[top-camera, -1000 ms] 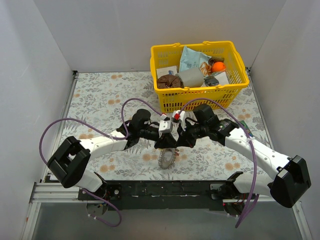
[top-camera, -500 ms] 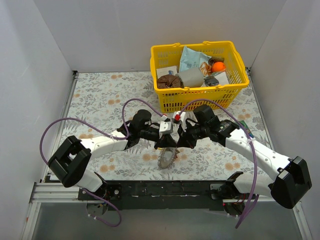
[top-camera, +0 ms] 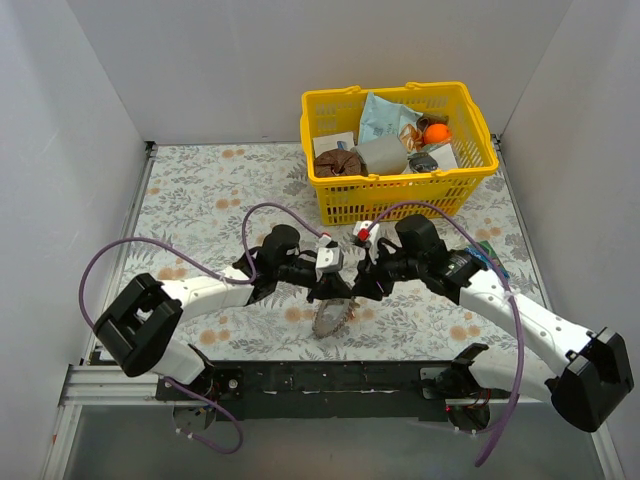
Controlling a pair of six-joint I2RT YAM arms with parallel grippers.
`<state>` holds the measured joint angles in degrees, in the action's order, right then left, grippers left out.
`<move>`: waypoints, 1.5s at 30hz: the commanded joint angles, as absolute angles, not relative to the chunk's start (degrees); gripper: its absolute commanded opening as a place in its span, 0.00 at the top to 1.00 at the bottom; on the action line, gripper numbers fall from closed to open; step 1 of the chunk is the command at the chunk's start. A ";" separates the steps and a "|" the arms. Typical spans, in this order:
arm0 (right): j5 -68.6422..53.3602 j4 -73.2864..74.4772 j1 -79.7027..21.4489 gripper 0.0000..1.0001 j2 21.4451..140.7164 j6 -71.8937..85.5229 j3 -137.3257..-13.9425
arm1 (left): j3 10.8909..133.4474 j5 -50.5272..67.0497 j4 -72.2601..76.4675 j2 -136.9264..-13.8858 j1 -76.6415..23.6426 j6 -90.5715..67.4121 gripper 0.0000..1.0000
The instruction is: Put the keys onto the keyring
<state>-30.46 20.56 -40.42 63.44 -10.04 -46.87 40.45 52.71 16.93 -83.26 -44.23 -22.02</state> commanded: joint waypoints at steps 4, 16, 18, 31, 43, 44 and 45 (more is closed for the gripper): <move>-28.12 7.39 -39.73 0.43 54.51 -3.96 -40.96 | 33.58 49.40 31.97 -76.56 -44.56 -28.90 1.00; -40.59 0.09 -36.12 0.51 51.86 -2.81 -35.07 | 20.32 47.29 64.04 -75.67 -44.47 -37.97 1.00; -41.48 -1.14 -36.04 0.51 51.77 -2.90 -34.54 | 18.82 46.15 66.96 -76.11 -44.47 -39.19 1.00; -46.84 -5.62 -36.12 0.50 51.33 1.32 -28.92 | 15.38 46.40 85.06 -84.19 -44.38 -45.78 1.00; -43.69 -6.05 -36.12 0.55 52.64 1.14 -26.19 | 16.26 47.55 87.63 -87.01 -44.30 -46.76 1.00; -43.68 -6.41 -36.12 0.58 52.91 1.40 -25.84 | 16.26 47.72 87.71 -87.10 -44.30 -46.76 1.00; -43.86 -6.59 -36.12 0.59 53.61 1.41 -25.67 | 16.26 47.81 87.89 -87.19 -44.30 -46.93 1.00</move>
<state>-44.10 -3.20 -36.34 52.38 0.56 -26.85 15.94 46.76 77.17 -86.70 -44.36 -46.52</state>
